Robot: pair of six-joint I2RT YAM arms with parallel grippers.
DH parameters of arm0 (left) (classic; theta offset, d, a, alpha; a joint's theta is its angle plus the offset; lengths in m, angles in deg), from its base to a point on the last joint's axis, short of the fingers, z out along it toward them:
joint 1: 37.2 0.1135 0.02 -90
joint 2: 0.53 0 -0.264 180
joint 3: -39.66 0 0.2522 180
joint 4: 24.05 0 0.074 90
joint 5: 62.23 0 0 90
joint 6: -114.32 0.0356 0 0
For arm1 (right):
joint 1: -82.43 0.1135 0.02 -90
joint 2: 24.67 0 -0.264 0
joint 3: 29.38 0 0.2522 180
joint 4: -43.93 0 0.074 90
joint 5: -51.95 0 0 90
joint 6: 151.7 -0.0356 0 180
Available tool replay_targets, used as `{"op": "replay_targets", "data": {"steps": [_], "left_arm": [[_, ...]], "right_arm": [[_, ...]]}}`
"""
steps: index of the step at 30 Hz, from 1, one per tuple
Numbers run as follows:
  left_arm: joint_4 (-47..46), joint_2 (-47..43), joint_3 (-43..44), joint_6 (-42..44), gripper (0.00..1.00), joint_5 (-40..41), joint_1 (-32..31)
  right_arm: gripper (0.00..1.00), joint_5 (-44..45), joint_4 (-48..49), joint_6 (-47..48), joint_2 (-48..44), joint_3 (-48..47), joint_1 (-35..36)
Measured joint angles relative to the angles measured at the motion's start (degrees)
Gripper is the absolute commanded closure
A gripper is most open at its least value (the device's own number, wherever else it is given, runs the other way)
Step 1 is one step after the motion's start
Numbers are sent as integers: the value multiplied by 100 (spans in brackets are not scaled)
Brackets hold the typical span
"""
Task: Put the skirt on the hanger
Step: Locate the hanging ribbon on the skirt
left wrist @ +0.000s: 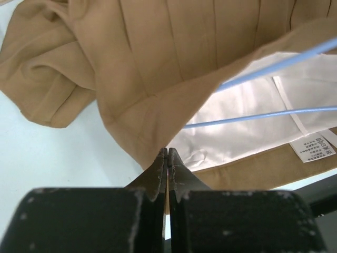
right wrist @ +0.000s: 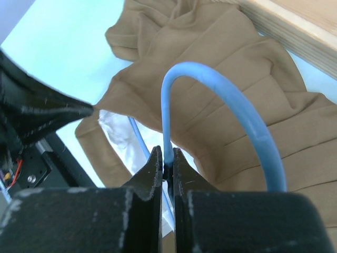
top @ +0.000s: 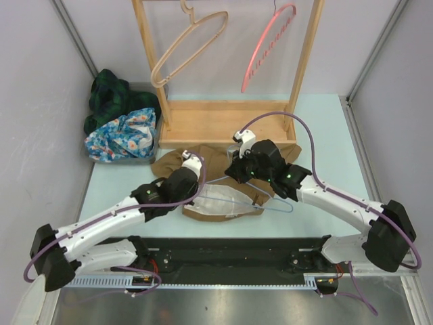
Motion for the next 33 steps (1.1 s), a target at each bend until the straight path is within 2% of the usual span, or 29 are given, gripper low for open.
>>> {"op": "replay_targets", "data": {"steps": [8, 9, 10, 12, 15, 25, 33], "left_arm": [[140, -503, -122, -90, 100, -422, 522], [131, -568, -160, -83, 86, -560, 533], [109, -601, -186, -72, 76, -686, 533], [26, -590, -249, -52, 67, -979, 533], [-122, -433, -361, -55, 63, -1322, 481], [-955, 225, -643, -44, 63, -1711, -321], [-1043, 1119, -658, -50, 62, -1344, -483]], "right_arm": [[100, -374, -114, 295, -439, 28, -57], [100, -407, -118, 302, -457, 28, -66], [100, -428, -118, 317, -457, 28, -66], [100, -444, -157, 319, -433, 28, -70], [100, -442, -199, 304, -321, 28, -72], [100, -289, -387, 90, 275, -166, -153], [100, -271, -411, 72, 382, -299, -212]]}}
